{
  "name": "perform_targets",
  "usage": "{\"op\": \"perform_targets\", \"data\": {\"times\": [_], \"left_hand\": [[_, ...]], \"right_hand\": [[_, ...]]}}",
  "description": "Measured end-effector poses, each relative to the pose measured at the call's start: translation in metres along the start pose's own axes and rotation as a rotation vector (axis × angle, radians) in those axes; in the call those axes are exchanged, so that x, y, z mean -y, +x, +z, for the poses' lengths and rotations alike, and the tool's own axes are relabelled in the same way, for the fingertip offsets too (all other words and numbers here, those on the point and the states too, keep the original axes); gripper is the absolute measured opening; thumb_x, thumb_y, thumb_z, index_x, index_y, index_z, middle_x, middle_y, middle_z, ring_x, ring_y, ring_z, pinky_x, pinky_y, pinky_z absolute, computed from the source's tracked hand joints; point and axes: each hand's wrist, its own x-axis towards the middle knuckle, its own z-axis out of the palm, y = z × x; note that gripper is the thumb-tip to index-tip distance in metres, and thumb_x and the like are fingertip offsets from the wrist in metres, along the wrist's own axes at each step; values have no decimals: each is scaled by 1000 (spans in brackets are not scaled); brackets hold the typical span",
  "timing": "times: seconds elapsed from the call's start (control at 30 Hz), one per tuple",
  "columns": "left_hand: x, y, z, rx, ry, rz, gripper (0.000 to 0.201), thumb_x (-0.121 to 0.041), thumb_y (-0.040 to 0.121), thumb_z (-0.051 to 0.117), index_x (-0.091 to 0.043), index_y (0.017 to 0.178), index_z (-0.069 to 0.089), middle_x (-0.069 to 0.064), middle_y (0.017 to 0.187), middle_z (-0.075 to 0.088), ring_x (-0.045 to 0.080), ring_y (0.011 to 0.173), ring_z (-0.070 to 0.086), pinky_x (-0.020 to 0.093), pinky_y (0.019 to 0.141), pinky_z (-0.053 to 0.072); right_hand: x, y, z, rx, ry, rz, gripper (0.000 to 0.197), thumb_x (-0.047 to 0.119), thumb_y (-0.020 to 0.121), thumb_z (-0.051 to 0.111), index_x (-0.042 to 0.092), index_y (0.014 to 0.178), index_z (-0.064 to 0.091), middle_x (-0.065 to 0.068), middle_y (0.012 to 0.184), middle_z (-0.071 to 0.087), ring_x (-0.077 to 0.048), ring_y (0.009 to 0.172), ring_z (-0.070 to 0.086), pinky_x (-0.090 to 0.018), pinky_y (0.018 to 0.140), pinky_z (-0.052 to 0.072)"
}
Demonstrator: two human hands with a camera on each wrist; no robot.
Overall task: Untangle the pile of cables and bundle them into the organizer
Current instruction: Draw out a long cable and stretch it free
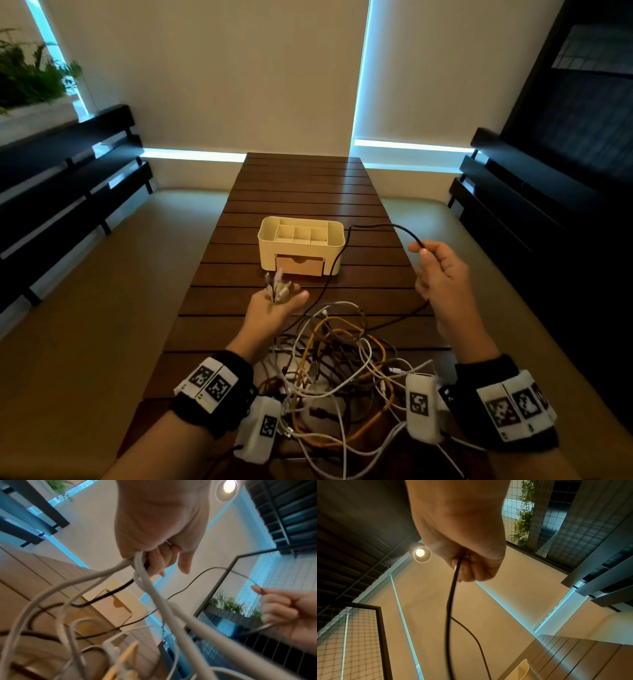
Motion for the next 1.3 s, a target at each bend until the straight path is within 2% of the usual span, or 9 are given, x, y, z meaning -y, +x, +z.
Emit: {"op": "perform_targets", "data": {"times": [0.07,0.23,0.33,0.53,0.67,0.83,0.97,1.13,1.3], "left_hand": [[-15,0,1,-22,-115,-12,5,-16,89,61,-12,92,62,-16,62,49,-5,49,46,15,50,34],[-43,-2,-2,110,-320,9,31,-33,91,53,-11,112,54,-8,54,53,2,38,32,14,33,24],[-65,-4,-15,43,-458,56,28,-41,90,52,-16,79,58,-8,46,45,2,37,33,15,35,26],[-107,-12,-61,-208,-492,256,43,-35,95,48,-24,53,51,-9,41,35,3,37,28,17,38,24],[-123,-12,-76,-337,-660,321,43,-38,93,49,-24,54,40,-8,42,27,7,40,19,20,40,17],[-114,-6,-64,-348,-646,338,42,-39,93,50,-25,56,38,-8,41,29,6,39,19,20,39,16],[-113,-3,-55,-337,-675,339,41,-37,93,52,-25,57,37,-8,40,29,4,37,19,18,37,18],[-135,-9,-74,-354,-805,396,47,-43,94,47,-24,53,35,-8,42,21,8,41,11,20,40,12],[-144,-11,-95,-256,-906,472,51,-45,94,46,-24,51,31,-7,44,17,8,41,11,21,42,11]], "right_hand": [[4,-7,8,85,0,-55,25,8,99,36,21,93,56,11,45,39,-4,42,33,-20,44,31],[21,-34,22,544,-97,-186,25,13,95,42,28,104,60,13,65,57,-5,55,50,-18,53,43],[24,-36,19,699,-287,-110,28,13,94,49,36,99,64,8,87,69,-12,79,64,-28,72,53],[-43,-6,0,-30,-716,140,23,22,97,44,14,102,65,-9,85,64,-16,66,47,-25,54,33],[-73,-6,-1,-122,-891,510,35,21,98,39,14,132,44,-16,133,41,-30,111,47,-44,96,38],[-62,-34,46,-46,-1014,10,35,31,92,48,24,127,49,-4,137,37,-23,129,33,-42,100,29],[-65,-65,80,393,-523,-423,17,29,92,45,25,107,53,4,107,52,-5,94,51,-24,80,47],[-92,-66,80,1105,-796,113,33,30,90,56,13,118,56,-3,107,57,-23,107,53,-31,81,43],[-112,-69,95,1054,-1405,-232,31,28,88,57,15,116,60,-8,117,53,-29,123,31,-49,93,32]]}}
